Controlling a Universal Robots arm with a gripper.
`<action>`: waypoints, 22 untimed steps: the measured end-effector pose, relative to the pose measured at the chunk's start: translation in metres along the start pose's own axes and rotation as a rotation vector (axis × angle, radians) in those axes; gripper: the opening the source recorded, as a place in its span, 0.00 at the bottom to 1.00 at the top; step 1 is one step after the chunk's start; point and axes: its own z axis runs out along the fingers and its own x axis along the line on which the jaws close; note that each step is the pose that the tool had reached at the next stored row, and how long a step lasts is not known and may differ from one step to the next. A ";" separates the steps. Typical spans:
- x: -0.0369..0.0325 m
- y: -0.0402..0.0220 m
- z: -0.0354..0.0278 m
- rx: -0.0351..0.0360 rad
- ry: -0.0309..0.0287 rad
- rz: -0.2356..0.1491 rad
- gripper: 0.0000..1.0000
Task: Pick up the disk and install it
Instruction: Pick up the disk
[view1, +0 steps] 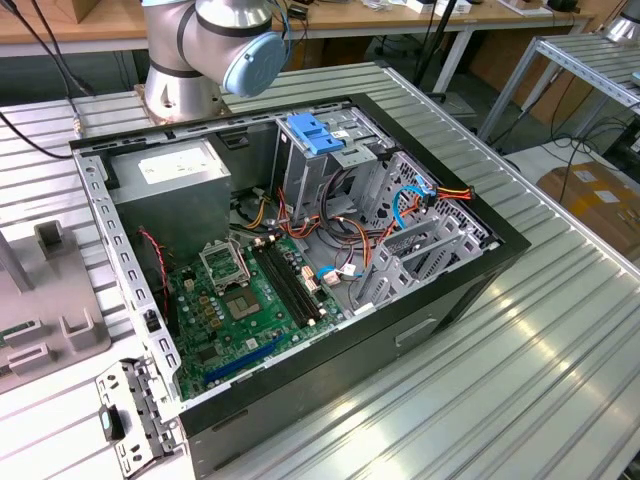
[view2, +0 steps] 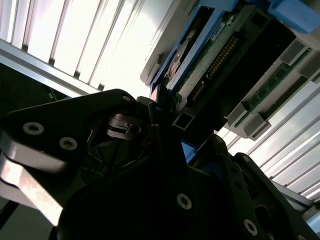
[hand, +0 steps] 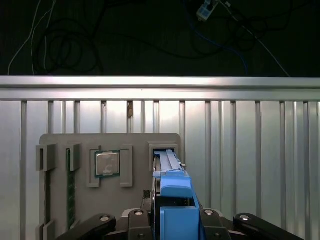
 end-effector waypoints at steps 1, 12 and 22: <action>0.0000 0.0000 -0.0005 -0.0001 0.0001 0.000 0.37; -0.0002 0.0002 -0.0057 -0.0001 0.0000 0.000 0.37; -0.0003 0.0004 -0.0093 -0.0001 0.0000 0.000 0.37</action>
